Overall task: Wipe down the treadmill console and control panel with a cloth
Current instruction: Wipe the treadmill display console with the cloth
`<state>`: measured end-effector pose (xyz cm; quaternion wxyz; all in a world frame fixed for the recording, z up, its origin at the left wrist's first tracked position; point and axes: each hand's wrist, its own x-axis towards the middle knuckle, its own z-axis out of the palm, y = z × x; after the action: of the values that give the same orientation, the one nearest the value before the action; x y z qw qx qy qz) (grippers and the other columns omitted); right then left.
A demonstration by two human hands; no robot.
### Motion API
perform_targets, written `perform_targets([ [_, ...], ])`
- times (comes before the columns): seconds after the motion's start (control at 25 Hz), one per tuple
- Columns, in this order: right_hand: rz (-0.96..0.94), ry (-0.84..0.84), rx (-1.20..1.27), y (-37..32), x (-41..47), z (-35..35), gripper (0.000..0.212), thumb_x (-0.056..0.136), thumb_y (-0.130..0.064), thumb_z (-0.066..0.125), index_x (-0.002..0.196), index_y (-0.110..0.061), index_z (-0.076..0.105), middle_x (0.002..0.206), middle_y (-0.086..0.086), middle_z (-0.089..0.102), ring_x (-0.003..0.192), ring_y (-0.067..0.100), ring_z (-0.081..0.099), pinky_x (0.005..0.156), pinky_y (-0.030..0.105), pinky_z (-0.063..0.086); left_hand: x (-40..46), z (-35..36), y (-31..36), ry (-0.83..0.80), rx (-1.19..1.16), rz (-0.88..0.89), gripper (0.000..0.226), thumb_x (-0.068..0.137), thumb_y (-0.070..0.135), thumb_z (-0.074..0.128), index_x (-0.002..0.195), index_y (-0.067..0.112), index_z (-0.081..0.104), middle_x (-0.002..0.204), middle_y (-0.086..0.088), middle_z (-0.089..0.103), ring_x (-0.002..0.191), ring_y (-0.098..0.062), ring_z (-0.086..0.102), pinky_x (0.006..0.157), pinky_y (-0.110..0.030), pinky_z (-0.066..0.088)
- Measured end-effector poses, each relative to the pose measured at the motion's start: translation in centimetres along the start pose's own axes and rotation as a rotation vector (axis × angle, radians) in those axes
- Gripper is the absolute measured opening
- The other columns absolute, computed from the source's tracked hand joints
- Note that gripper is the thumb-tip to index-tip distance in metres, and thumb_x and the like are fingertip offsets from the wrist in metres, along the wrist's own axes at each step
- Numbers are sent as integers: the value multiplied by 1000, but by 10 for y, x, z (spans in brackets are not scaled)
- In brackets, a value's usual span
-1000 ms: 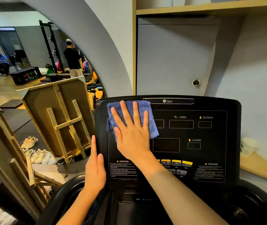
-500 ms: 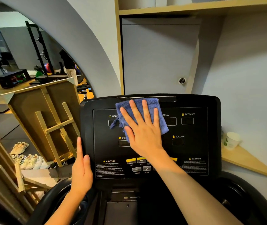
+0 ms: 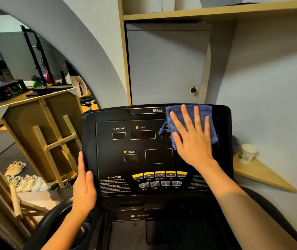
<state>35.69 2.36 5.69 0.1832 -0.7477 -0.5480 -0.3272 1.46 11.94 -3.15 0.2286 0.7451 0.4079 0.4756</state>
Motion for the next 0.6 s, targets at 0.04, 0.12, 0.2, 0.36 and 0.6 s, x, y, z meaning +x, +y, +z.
perform_targets([
  [0.04, 14, 1, 1, 6, -1, -1, 62, 106, -48, 24, 164, -31, 10, 173, 4, 1, 158, 34, -7, 125, 62, 5, 0, -1, 0, -3, -2, 2, 61, 97, 49, 19, 154, 41, -4, 132, 2, 50, 99, -16, 57, 87, -38, 44],
  [0.12, 46, 1, -3, 18, -3, -4, 63, 105, -48, 25, 164, -31, 9, 173, 4, 0, 158, 34, -7, 125, 62, 5, 0, -1, 1, -10, -5, -2, 61, 97, 49, 19, 154, 41, -4, 131, 4, 50, 96, -11, 57, 87, -38, 44],
  [0.2, 83, -8, -6, 30, -6, -5, 63, 105, -47, 26, 164, -31, 8, 173, 4, -1, 158, 34, -7, 124, 63, 6, 0, -1, 2, -14, -5, -7, 62, 97, 49, 19, 154, 39, -4, 129, 4, 50, 92, 0, 54, 84, -34, 42],
  [0.36, 147, -28, -10, 47, -16, -6, 63, 105, -48, 22, 164, -31, 7, 173, 5, -1, 158, 34, -7, 124, 63, 8, -1, -2, 3, -6, -1, -11, 64, 96, 51, 19, 155, 35, -2, 120, 2, 54, 87, 4, 53, 78, -31, 40],
  [0.6, 244, -57, 14, 49, -42, -3, 63, 106, -48, 19, 164, -31, 2, 173, 8, -3, 158, 34, -9, 125, 62, 7, -1, 0, 4, 2, 1, 8, 65, 97, 48, 19, 156, 31, -2, 118, 2, 53, 85, -3, 55, 81, -35, 40],
])
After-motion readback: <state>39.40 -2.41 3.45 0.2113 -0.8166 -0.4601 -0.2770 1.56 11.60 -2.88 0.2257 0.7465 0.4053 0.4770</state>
